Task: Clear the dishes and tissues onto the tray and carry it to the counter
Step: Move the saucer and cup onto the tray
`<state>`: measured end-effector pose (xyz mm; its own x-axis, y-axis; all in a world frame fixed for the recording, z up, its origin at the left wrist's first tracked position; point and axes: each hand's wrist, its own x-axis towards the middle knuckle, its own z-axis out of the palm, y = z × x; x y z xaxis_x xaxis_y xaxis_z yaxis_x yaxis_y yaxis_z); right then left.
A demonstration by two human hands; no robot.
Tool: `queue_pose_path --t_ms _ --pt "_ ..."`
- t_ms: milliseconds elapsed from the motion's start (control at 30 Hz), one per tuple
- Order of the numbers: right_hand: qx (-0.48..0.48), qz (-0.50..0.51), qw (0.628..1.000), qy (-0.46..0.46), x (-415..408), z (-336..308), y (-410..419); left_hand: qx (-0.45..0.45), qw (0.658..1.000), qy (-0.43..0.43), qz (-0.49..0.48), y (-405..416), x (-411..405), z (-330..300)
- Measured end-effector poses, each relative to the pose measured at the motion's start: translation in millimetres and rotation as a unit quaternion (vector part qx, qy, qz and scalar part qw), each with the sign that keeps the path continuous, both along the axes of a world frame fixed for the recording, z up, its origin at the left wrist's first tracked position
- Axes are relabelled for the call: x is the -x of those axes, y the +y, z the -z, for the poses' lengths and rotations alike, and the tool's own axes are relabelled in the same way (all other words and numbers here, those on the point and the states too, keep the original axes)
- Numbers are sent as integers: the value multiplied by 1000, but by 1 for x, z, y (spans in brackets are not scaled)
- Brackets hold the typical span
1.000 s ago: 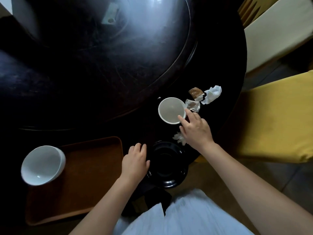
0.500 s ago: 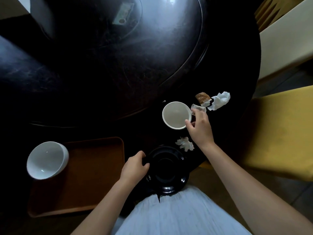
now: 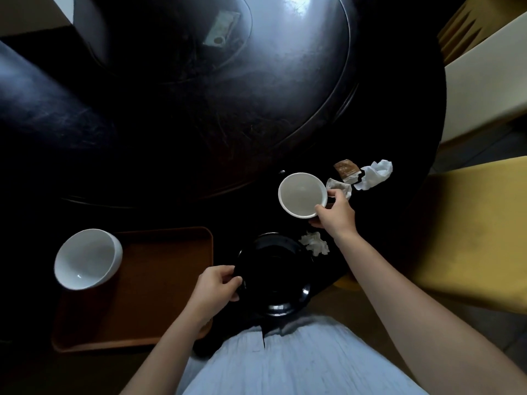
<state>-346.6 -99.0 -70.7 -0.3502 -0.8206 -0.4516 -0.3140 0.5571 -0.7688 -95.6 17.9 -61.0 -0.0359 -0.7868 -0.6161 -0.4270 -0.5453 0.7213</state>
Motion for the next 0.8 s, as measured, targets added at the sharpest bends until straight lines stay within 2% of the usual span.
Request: queue_pose_path --t_ms 200,467,633,800 --pt "-5 21 999 -28 -1 -1 -2 40 990 51 -127 16 -44 -17" --pt "11 47 999 9 -11 -6 -3 24 953 80 -290 41 -107 -3" --pt "50 59 996 -34 -26 -22 10 3 938 94 -332 43 -132 11" --pt "74 43 993 -79 -57 -44 31 -21 937 104 -332 36 -148 21"
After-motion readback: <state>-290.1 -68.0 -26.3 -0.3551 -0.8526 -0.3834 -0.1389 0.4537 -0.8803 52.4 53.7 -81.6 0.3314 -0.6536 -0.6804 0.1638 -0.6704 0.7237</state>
